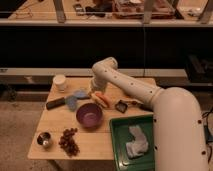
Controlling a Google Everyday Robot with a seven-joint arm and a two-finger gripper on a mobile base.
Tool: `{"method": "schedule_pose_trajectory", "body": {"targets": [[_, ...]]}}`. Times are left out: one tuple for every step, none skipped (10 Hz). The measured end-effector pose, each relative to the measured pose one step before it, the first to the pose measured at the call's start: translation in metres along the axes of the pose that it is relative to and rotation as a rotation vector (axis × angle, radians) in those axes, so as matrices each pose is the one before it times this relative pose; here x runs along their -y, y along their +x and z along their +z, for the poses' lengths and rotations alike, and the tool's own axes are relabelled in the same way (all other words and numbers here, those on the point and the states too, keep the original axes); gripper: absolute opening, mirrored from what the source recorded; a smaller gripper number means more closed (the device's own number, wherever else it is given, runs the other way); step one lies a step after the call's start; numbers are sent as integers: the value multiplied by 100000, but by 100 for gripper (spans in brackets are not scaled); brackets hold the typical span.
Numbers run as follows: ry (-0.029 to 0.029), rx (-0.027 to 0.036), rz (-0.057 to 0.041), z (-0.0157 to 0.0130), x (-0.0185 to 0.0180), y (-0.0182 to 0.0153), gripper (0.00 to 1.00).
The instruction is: Place banana in purple bowl
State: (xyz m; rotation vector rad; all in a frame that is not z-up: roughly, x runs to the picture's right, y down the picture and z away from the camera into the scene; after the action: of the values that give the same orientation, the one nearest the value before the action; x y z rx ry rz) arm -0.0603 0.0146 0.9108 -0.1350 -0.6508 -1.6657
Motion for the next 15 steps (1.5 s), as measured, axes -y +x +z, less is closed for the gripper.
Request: {"method": "schedule_pose_trajectory", "body": {"targets": [[-470,701,-1162,931,-323,673,63],[-392,832,-932,743,-18,85,63],[-215,1074,-363,849,-129,-323,63],[-323,1630,-109,1112,-377,-564,63],[8,1347,-224,529,-80,-448,60],[-13,941,-151,267,-61,-327,53],[-85,1315,-243,488,-185,-738,42],[-109,216,27,62,-60,-94,33],[1,501,-216,139,127,-159,21],[170,-192,-159,-142,194,110,13],[-776,376,427,31,-62,-389,2],[-677,538,428,-9,393,-623,0],[915,-152,906,-447,665,-637,0],[1314,-1387,1247,-974,-80,-208,0],[2435,-1775,1574,-1467,26,233,0]]}}
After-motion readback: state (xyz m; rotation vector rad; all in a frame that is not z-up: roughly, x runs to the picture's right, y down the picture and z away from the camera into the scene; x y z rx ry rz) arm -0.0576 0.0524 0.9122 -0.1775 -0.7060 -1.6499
